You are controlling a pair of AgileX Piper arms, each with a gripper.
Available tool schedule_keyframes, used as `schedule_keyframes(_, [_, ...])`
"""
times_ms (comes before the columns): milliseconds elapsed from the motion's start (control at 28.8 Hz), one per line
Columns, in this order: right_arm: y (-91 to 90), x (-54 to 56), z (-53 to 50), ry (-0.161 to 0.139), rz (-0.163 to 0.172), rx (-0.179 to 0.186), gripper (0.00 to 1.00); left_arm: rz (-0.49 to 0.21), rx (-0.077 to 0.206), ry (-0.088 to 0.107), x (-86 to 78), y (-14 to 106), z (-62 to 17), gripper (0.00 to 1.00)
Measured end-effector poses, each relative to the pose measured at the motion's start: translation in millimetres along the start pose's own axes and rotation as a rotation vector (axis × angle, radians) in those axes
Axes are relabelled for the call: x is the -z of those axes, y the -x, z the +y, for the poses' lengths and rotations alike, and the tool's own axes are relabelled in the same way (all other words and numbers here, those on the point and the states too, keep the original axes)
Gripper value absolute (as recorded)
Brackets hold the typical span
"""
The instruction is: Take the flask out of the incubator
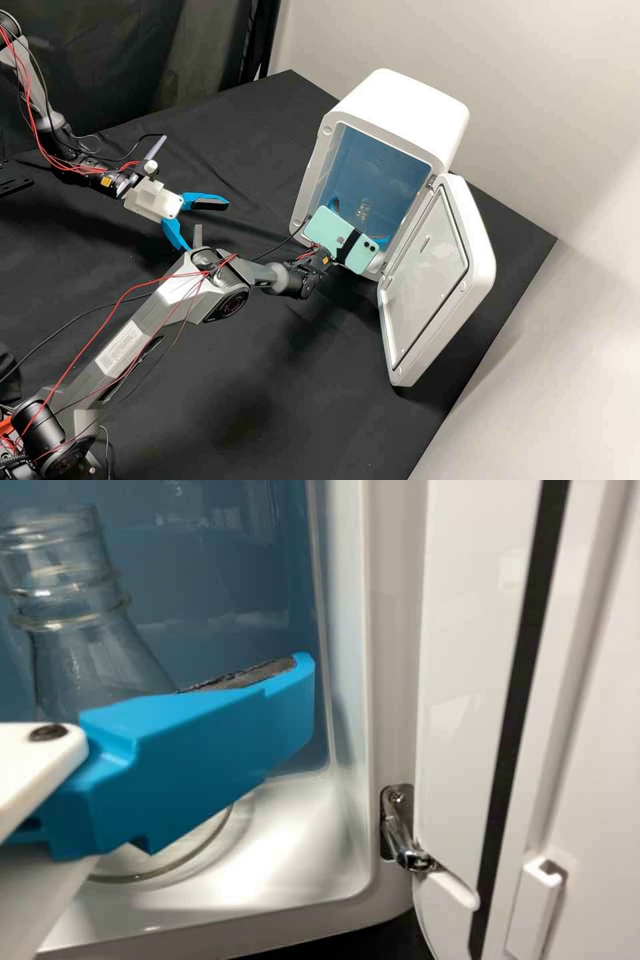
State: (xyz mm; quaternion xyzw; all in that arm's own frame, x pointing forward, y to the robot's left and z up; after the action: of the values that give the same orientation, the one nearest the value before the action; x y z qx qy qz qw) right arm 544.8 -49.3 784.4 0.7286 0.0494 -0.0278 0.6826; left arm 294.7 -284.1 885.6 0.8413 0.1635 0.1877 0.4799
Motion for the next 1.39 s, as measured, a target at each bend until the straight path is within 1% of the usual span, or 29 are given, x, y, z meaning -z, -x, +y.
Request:
schedule_keyframes(278, [-0.1, -1.1, -1.0, -0.001, -0.002, 0.002, 1.0, 0.0, 0.0, 0.0, 0.0, 0.0, 0.0, 1.0])
schedule_keyframes(521, [-2.8, 1.2, 2.0, 0.003, 0.003, -0.005, 1.0, 0.0, 0.0, 0.0, 0.0, 0.0, 0.0, 1.0])
schedule_keyframes(660, [-2.7, -3.1, 1.0, 0.001, -0.005, -0.004, 1.0, 0.0, 0.0, 0.0, 0.0, 0.0, 0.0, 1.0])
schedule_keyframes(729, [-2.8, -5.5, -0.9, 0.001, -0.015, 0.004, 1.0, 0.0, 0.0, 0.0, 0.0, 0.0, 0.0, 1.0])
schedule_keyframes(868, [-2.8, -5.7, -1.4, 0.006, -0.016, 0.008, 1.0, 0.0, 0.0, 0.0, 0.0, 0.0, 0.0, 1.0])
schedule_keyframes(1285, [-2.8, -5.8, -1.5, 0.007, -0.017, 0.009, 1.0, 0.0, 0.0, 0.0, 0.0, 0.0, 0.0, 1.0])
schedule_keyframes(1389, [-2.8, -5.8, -1.5, 0.007, -0.017, 0.009, 1.0, -0.001, -0.004, 0.0, -0.1, -0.7, 0.9, 1.0])
